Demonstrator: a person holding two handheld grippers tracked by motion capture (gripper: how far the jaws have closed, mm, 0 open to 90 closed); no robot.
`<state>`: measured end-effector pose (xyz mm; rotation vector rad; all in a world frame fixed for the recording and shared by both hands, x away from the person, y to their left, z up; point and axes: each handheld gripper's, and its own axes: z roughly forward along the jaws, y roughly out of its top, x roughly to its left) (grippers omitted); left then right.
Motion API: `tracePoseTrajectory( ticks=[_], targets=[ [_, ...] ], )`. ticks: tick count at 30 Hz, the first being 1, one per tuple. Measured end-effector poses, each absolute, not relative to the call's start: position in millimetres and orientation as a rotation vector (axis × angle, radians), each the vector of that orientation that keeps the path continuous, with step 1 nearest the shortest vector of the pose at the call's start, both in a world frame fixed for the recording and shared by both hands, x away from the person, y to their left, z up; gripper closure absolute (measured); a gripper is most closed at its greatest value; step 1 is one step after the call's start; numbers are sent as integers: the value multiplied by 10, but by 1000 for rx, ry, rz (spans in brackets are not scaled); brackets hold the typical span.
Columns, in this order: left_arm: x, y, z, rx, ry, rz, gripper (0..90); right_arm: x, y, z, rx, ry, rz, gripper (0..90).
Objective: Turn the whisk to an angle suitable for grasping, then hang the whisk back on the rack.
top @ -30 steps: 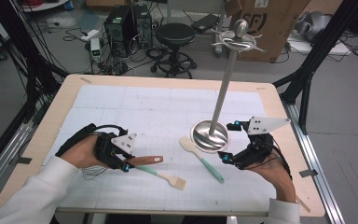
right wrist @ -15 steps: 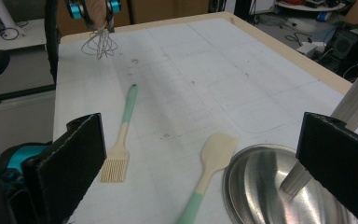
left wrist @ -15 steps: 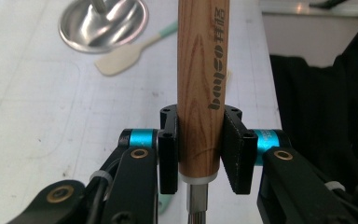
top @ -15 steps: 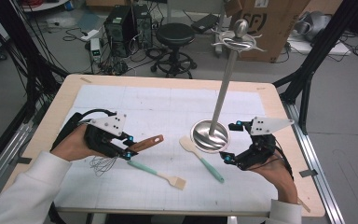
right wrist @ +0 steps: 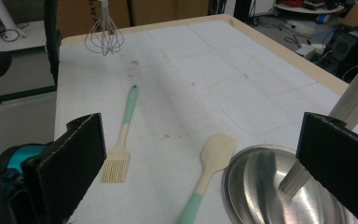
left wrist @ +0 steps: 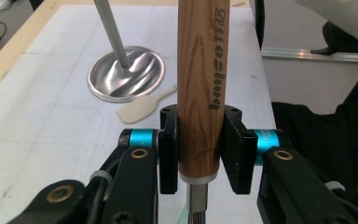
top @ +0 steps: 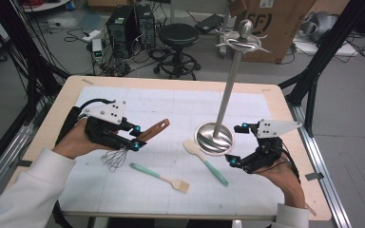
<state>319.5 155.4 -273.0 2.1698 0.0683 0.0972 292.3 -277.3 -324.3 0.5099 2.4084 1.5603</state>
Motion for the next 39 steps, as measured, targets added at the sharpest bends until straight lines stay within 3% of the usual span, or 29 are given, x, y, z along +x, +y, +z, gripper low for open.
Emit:
tracePoseTrajectory(
  ticks=[8,39],
  targets=[
    [3262,1513,-2652,2112,141,181,702,2902,-2787,-3231,506,2397,1573,3],
    [3345,1360,-2587,2062,217,207,702,2819,-2600,-2982,436,2402,1626,3]
  ],
)
